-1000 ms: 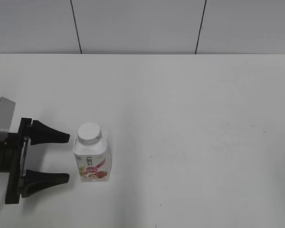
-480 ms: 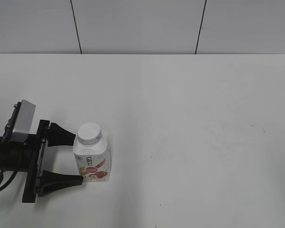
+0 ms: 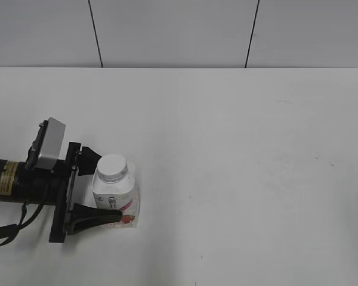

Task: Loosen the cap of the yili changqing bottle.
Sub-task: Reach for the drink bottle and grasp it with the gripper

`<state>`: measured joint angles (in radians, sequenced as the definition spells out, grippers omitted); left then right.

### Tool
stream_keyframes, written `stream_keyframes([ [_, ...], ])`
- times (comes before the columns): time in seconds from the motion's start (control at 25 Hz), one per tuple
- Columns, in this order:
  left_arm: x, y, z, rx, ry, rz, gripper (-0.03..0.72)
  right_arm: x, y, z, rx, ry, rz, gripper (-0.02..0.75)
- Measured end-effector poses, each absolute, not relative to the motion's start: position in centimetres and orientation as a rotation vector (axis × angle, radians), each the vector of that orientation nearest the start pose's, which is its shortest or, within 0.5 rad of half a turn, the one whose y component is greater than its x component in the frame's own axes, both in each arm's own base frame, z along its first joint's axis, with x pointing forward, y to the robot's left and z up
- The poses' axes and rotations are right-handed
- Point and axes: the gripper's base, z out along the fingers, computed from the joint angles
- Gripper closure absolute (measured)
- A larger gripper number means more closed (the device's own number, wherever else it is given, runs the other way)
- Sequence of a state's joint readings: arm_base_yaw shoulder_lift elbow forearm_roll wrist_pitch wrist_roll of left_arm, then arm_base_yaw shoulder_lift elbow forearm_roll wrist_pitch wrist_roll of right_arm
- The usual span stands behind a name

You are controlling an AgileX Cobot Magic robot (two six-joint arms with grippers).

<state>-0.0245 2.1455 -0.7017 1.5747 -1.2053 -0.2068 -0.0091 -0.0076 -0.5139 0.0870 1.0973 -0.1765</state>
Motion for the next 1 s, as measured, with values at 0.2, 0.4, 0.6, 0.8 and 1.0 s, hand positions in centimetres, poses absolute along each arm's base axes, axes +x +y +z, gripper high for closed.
stream_keyframes([
  [0.2, 26.37, -9.52, 5.83, 1.424, 1.505, -1.005, 0.099, -0.94, 0.71, 27.84, -0.179, 2.048, -0.011, 0.209],
  [0.4, 26.37, -9.58, 5.72, 1.417, 1.512, -1.008, 0.099, -0.94, 0.71, 27.84, -0.179, 2.048, -0.011, 0.209],
  [0.6, 26.37, -9.58, 5.61, 1.413, 1.516, -1.01, 0.14, -0.94, 0.71, 27.84, -0.179, 2.048, -0.011, 0.209],
  [0.8, 26.31, -9.61, 5.61, 1.419, 1.512, -1.014, 0.242, -0.94, 0.71, 27.84, -0.179, 2.048, -0.011, 0.209],
  [1.0, 26.31, -9.61, 5.62, 1.418, 1.512, -1.015, 0.268, -0.94, 0.71, 27.84, -0.179, 2.048, -0.011, 0.209],
])
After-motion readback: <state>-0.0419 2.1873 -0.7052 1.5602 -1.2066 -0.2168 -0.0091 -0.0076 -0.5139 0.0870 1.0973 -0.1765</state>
